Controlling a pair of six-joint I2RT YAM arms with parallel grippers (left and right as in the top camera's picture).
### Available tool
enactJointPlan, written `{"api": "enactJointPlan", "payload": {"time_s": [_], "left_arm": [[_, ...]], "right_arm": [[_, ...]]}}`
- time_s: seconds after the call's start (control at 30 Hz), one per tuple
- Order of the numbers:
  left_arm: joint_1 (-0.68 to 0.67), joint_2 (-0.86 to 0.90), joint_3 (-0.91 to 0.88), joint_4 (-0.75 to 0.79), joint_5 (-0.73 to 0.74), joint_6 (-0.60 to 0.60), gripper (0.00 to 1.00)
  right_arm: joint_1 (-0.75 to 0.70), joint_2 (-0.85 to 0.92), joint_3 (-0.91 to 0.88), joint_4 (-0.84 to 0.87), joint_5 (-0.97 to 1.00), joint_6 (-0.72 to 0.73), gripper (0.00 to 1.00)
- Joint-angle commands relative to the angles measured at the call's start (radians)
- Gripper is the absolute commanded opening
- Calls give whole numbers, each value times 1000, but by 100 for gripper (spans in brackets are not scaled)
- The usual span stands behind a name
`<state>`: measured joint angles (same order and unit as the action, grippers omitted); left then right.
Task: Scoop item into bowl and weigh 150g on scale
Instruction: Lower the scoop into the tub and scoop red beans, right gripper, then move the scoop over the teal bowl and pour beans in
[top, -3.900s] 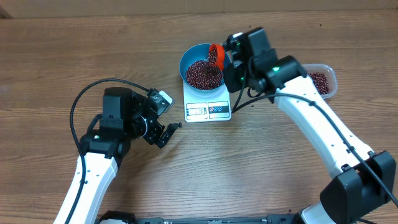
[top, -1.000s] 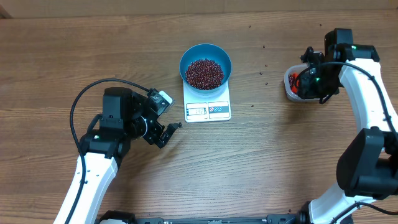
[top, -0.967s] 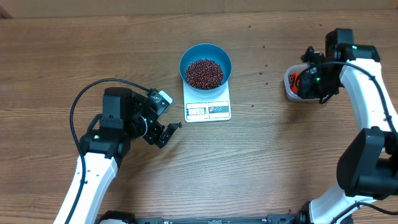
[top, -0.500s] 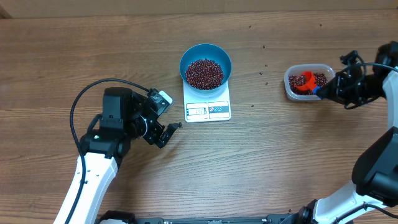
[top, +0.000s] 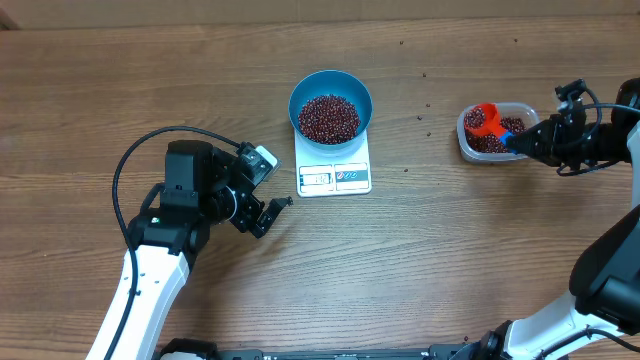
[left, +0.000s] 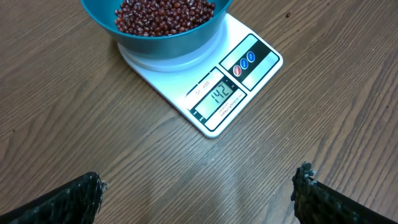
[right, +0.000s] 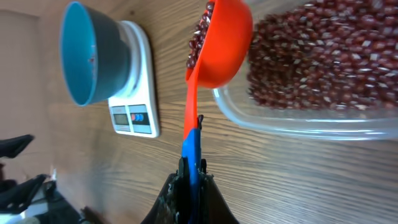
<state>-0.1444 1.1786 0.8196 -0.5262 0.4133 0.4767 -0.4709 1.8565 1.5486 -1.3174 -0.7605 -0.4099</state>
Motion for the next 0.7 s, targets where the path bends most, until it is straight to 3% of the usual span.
{"api": "enactJointPlan", "payload": {"time_s": [0.0, 0.27, 0.53, 0.67], "left_arm": [[0, 0, 1, 3, -3, -10, 100], [0, 0, 1, 3, -3, -10, 100], [0, 0, 1, 3, -3, -10, 100], [0, 0, 1, 3, -3, -10, 100]], "right_arm": [[-3, 1, 23, -9, -111, -50, 4], [21, 1, 23, -56, -315, -149, 4], [233, 1, 24, -31, -323, -135, 4], [356, 1, 24, 69, -314, -29, 4]]}}
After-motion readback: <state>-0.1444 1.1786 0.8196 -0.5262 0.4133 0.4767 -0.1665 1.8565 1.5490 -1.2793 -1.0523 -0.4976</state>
